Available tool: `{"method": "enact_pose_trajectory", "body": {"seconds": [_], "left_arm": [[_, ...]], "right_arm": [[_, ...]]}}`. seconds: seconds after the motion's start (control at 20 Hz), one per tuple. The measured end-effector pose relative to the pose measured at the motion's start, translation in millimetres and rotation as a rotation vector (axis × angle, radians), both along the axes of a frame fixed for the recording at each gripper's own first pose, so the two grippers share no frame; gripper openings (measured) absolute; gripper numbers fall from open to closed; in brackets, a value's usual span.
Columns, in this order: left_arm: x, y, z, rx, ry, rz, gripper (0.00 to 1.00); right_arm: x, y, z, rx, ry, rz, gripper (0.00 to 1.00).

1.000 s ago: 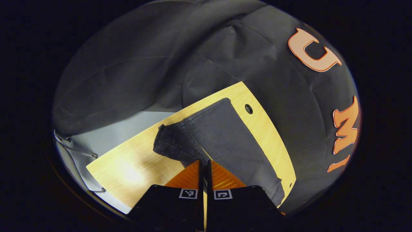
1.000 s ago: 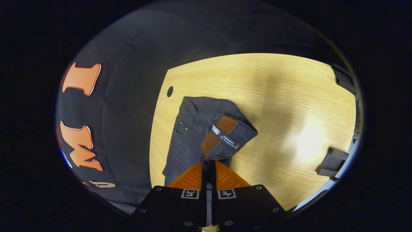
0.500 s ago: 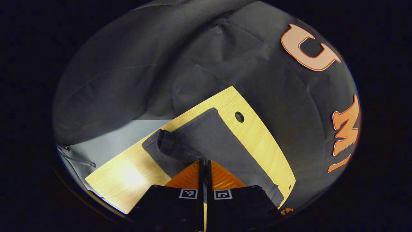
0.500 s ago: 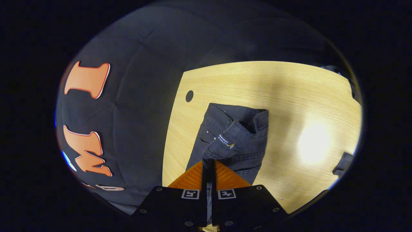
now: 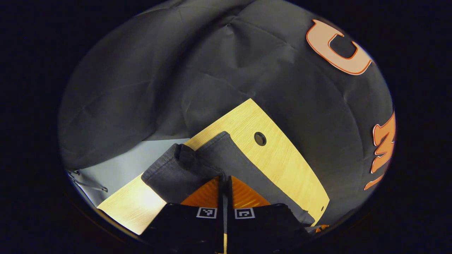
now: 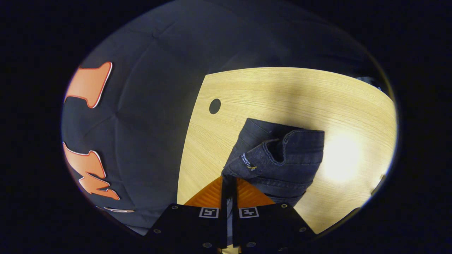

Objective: Grasp the waist and the cuffs of the jeans and fold them to make the two legs overlap; first hold the waist and fold one-third of the jeans toward the cuffs, then hold the cuffs and fold the remaining one-third in the same direction to finish folding.

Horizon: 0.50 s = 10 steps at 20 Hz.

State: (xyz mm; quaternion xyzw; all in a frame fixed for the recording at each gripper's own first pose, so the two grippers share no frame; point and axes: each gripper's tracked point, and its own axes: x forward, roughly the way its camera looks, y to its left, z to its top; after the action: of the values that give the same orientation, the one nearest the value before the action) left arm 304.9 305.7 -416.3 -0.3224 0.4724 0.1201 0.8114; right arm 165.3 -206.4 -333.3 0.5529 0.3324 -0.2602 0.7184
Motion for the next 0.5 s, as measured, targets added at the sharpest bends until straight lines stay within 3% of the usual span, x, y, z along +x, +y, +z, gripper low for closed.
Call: {"method": "enact_pose_trajectory", "body": {"seconds": [0.2, 0.5], "left_arm": [[42.2, -11.0, -5.2, 0.047, -0.014, -0.053, 0.04], [60.1, -13.8, -30.6, 0.102, 0.057, -0.062, 0.04]], "right_arm": [[24.7, -7.3, -16.8, -0.007, 0.042, 0.013, 0.07], [40.8, -15.4, -48.2, 0.018, 0.087, -0.001, 0.06]]}}
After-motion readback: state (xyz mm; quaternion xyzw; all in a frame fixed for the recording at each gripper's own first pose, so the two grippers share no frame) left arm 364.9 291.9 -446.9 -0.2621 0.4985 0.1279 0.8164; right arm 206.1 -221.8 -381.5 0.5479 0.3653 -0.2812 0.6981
